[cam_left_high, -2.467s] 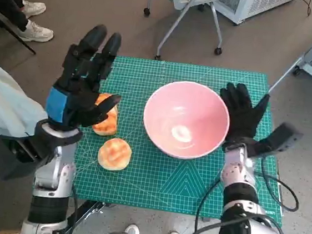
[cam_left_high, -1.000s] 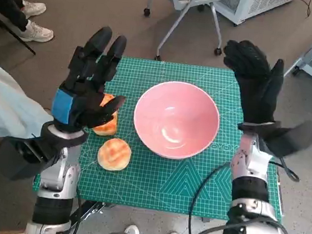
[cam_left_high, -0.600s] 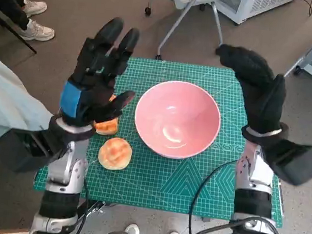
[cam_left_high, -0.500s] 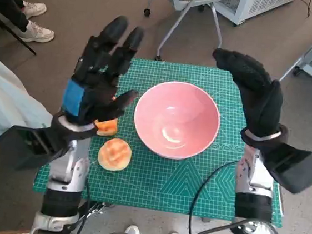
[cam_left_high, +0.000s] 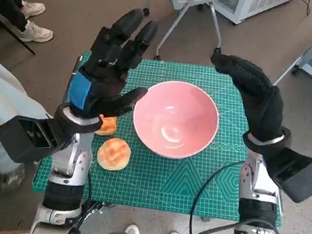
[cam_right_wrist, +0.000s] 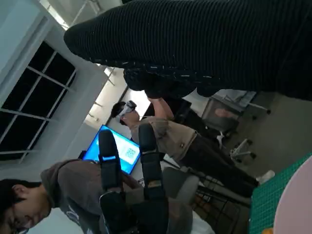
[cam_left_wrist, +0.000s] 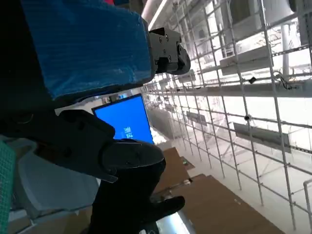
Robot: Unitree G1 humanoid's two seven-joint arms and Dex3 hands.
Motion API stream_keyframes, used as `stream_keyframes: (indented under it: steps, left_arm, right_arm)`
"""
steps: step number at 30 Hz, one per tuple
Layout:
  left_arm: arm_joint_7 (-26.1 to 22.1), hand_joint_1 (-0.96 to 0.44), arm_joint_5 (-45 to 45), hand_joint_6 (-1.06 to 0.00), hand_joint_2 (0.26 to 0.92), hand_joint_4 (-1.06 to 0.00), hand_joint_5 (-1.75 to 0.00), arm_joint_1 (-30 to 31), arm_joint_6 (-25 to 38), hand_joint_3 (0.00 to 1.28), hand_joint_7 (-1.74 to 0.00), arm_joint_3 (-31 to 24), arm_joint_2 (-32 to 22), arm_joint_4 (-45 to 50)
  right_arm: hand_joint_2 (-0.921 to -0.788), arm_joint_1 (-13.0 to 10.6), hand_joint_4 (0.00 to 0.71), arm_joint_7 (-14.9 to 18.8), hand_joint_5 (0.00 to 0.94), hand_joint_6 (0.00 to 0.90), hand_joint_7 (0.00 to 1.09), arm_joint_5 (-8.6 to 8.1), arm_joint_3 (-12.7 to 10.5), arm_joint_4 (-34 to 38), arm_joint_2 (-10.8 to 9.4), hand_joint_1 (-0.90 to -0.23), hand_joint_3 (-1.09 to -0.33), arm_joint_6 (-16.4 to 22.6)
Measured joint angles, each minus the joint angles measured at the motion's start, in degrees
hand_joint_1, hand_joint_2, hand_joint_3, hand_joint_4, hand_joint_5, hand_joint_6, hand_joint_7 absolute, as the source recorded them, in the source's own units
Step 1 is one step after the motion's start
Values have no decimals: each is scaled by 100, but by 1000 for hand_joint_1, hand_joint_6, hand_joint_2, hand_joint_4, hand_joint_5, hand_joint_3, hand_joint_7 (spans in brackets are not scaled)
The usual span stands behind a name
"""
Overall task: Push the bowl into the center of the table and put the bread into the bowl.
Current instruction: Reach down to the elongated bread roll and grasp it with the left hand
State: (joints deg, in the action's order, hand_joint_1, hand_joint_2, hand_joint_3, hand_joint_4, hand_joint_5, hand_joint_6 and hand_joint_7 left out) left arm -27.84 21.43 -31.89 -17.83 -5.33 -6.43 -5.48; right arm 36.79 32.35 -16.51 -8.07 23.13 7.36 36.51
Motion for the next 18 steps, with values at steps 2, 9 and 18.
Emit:
stream_keyframes:
  steps: [2, 9, 18]
  left_arm:
    - [-48, -430, 8, 1, 921, -158, -2, -12, 1, 385, -443, -4, -14, 0]
    - [-196, -436, 13, 1, 921, -166, -6, -33, -14, 384, -447, -51, -123, -3]
    - [-185, -428, -1126, -16, 919, -187, -7, -80, -1300, 290, -483, -326, -949, -645]
  right_arm:
    - [-921, -14, 176, -51, 0, 22, 555, -22, 9, -65, -18, -672, -732, -32]
    - [-921, -44, 177, -120, 1, 16, 569, -26, 64, -100, -78, -670, -731, -63]
    - [-921, -62, 177, -129, 0, 8, 583, -35, 108, -94, -99, -670, -734, -62]
